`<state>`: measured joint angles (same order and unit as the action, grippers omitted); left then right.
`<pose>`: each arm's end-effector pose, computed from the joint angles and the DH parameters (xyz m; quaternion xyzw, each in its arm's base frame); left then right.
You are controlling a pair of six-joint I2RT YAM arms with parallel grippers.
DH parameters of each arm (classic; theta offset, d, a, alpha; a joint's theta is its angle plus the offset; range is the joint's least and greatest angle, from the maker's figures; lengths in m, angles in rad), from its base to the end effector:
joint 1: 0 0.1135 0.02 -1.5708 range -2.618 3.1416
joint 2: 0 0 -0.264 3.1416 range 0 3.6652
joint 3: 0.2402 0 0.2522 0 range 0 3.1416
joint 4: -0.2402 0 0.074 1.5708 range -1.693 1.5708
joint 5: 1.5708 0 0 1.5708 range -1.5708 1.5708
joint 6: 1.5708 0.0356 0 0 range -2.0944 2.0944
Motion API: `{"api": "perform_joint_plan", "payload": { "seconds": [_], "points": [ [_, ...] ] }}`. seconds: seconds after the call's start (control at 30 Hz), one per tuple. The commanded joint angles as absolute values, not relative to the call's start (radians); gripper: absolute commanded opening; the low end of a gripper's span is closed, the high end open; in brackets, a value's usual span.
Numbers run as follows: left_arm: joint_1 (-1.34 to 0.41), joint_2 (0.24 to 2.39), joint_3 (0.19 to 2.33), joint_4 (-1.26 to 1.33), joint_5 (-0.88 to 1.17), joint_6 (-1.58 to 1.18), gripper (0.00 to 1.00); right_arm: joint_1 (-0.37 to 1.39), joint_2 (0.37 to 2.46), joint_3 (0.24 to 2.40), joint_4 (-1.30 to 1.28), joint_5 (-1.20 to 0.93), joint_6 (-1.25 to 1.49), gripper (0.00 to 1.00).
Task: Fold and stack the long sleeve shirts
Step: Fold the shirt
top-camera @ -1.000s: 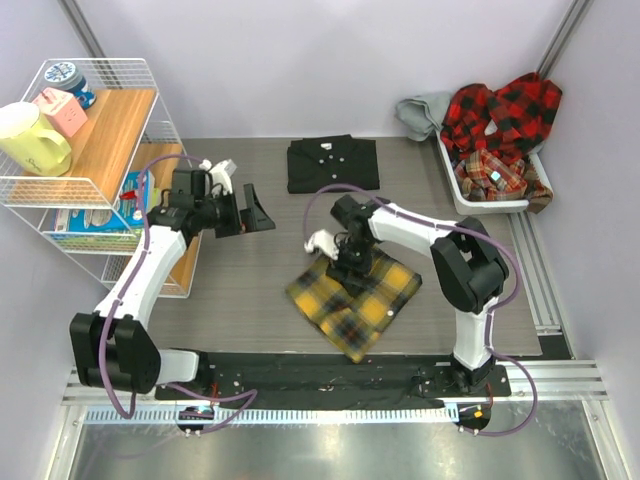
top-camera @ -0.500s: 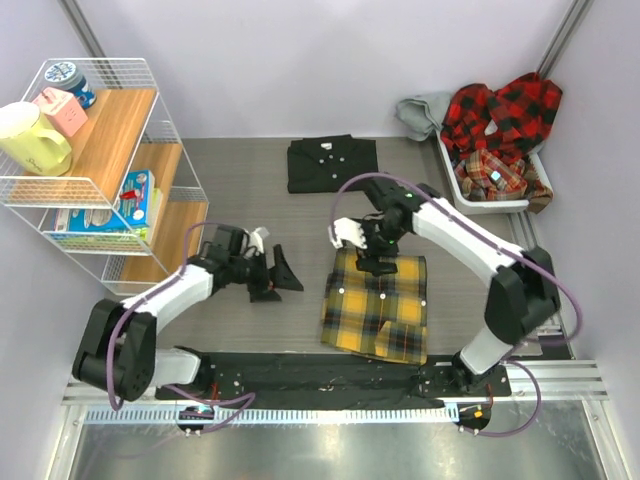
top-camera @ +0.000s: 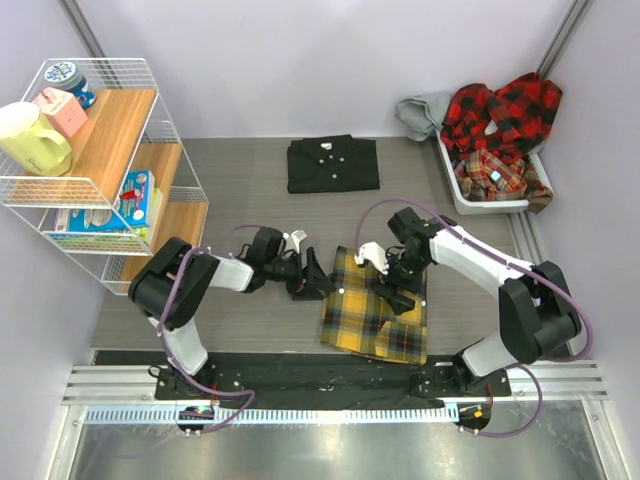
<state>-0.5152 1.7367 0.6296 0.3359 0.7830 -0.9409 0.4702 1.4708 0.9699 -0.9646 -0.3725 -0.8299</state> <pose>0.2469 -0.1687 0.1125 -0.0347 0.8636 -0.5018 0.0347 0.2157 0.1242 0.2046 -0.6017 0.7753 0.1727 0.0840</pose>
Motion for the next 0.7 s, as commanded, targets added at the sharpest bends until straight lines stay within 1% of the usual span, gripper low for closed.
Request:
{"api": "perform_joint_plan", "payload": {
  "seconds": [0.0,0.13,0.3,0.4,0.43,0.47,0.5,0.53,0.57,0.6,0.63,0.67],
  "points": [
    [-0.534,1.862,0.643,0.529,0.795,-1.000,0.66,0.459,1.511,0.948,-0.882,-0.377,-0.784,0.81],
    [-0.560,1.933,0.657,0.613,0.824,-1.023,0.69,0.442,1.534,0.954,-0.881,-0.374,-0.793,0.81],
    [-0.569,1.963,0.652,0.637,0.821,-1.037,0.67,0.437,1.558,0.966,-0.882,-0.377,-0.802,0.81],
    [-0.569,1.954,0.660,0.618,0.815,-1.029,0.56,0.434,1.568,0.968,-0.881,-0.383,-0.808,0.81],
    [-0.568,1.947,0.681,0.591,0.812,-1.016,0.47,0.434,1.571,0.968,-0.877,-0.383,-0.807,0.81],
    [-0.561,1.919,0.699,0.551,0.808,-0.999,0.41,0.433,1.569,0.969,-0.877,-0.387,-0.801,0.81],
    [-0.557,1.905,0.719,0.438,0.807,-0.945,0.35,0.433,1.566,0.971,-0.876,-0.390,-0.795,0.81],
    [-0.549,1.889,0.763,0.387,0.804,-0.921,0.21,0.430,1.557,0.973,-0.874,-0.394,-0.789,0.81],
    [-0.528,1.856,0.788,0.324,0.796,-0.895,0.15,0.430,1.552,0.973,-0.874,-0.400,-0.770,0.81],
    [-0.517,1.839,0.820,0.161,0.793,-0.812,0.08,0.425,1.548,0.973,-0.868,-0.402,-0.758,0.81],
    [-0.506,1.827,0.860,0.052,0.782,-0.752,0.00,0.422,1.545,0.974,-0.864,-0.402,-0.744,0.82],
    [-0.490,1.810,0.955,-0.083,0.749,-0.676,0.00,0.414,1.540,0.977,-0.861,-0.405,-0.724,0.82]
  ]
}}
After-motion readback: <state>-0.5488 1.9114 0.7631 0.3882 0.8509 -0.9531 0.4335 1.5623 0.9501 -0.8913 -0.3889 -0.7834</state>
